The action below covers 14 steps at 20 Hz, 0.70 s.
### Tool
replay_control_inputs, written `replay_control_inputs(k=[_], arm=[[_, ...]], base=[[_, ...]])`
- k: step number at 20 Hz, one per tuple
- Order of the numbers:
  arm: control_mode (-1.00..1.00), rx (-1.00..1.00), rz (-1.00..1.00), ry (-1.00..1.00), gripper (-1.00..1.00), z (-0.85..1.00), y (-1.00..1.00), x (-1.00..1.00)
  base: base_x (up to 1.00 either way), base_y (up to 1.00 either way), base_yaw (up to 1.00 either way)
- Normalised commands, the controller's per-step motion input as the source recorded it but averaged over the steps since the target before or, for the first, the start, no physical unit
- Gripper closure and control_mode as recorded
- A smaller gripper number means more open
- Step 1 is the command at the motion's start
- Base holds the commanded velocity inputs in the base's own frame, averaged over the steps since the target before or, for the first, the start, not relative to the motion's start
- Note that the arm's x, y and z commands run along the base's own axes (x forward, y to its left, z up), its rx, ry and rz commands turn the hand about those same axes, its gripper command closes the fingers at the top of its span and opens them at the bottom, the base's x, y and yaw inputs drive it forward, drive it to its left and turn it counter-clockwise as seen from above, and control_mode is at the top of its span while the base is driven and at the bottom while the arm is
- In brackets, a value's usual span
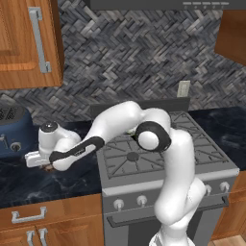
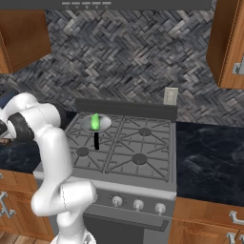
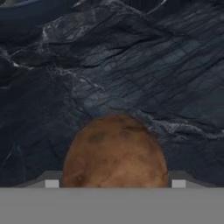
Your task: Put the potato and corn in the pan. Then turn on the rear left burner and set the heat to medium.
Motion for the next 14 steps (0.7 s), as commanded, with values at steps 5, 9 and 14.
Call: replay_control_inputs(k=[5, 9, 14], arm=[[-1.00, 0.12, 0.00, -0.07, 1.00, 0.43, -0.51, -0.61], [-1.00, 0.07, 0.00, 0.00, 1.00, 0.46, -0.61, -0.20], [-1.00, 0.00, 0.00, 0.00, 1.00, 0.48, -0.61, 0.03]], base=[[0.00, 0.00, 0.00], [0.00, 0.00, 0.00], [0.00, 0.00, 0.00]])
